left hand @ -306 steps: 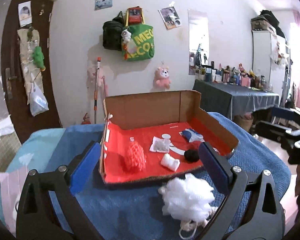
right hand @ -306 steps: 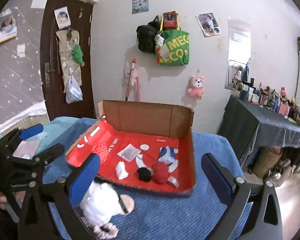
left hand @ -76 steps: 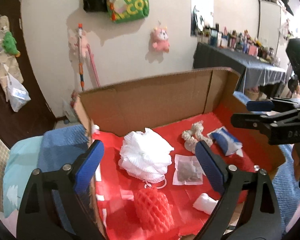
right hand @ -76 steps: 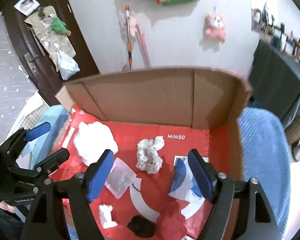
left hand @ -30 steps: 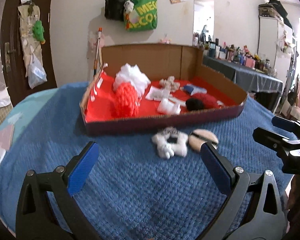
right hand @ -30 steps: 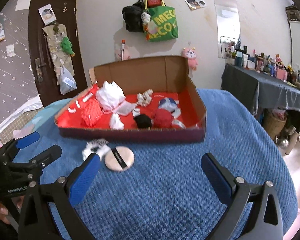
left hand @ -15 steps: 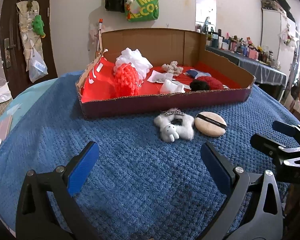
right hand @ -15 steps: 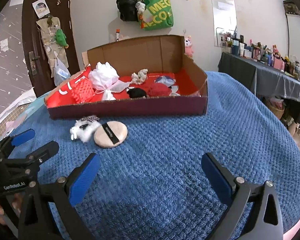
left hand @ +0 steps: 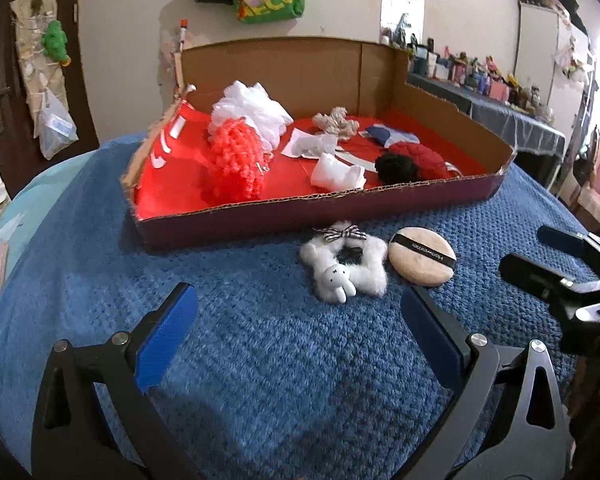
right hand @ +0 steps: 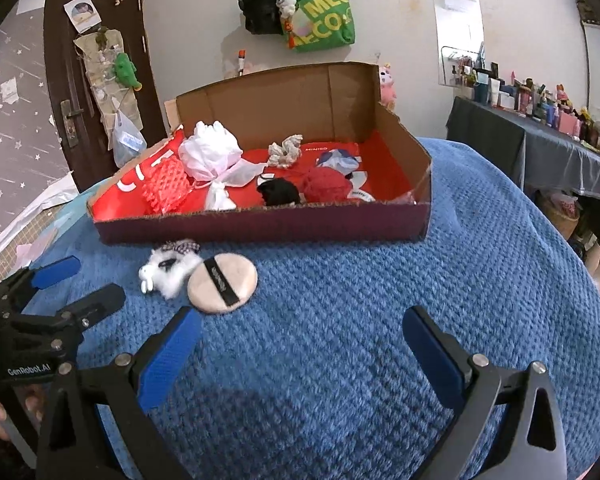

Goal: Organize soft objects
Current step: 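Move the right tool onto the beige powder puff while the left tool approaches the white plush bunny ring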

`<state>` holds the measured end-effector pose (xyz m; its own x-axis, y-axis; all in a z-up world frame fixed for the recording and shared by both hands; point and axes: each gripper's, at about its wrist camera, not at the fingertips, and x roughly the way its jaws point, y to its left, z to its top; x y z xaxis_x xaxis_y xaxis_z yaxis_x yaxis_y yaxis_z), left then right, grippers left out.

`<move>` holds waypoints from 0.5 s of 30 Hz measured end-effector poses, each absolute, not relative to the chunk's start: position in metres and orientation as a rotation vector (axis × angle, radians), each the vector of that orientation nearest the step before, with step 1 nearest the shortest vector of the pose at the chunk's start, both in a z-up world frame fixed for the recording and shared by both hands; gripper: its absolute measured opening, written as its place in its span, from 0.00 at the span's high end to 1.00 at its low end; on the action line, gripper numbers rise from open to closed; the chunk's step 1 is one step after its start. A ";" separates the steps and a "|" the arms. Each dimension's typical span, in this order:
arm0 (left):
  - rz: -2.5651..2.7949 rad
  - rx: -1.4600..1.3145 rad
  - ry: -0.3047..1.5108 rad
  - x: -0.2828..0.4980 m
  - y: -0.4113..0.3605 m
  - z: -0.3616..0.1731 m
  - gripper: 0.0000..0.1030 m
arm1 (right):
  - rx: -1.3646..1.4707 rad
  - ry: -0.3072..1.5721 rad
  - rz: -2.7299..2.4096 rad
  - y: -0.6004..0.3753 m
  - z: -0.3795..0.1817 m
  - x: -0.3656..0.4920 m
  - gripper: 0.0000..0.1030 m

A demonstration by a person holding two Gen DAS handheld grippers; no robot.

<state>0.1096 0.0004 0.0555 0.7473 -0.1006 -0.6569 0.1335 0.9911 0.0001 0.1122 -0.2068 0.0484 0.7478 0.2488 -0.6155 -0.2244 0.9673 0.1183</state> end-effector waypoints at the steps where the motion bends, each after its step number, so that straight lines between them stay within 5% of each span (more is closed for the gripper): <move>1: -0.134 0.057 0.732 0.114 -0.001 0.055 0.00 | 0.040 0.678 0.260 -0.208 0.050 0.115 0.00; 15: -0.159 0.110 0.869 0.164 -0.002 0.040 0.00 | 0.009 0.725 0.324 -0.214 0.060 0.149 0.00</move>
<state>0.1640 -0.0016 0.0404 0.6347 -0.0941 -0.7670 0.1833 0.9826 0.0311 0.1487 -0.2141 0.0596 0.7010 0.2942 -0.6496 -0.2877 0.9502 0.1199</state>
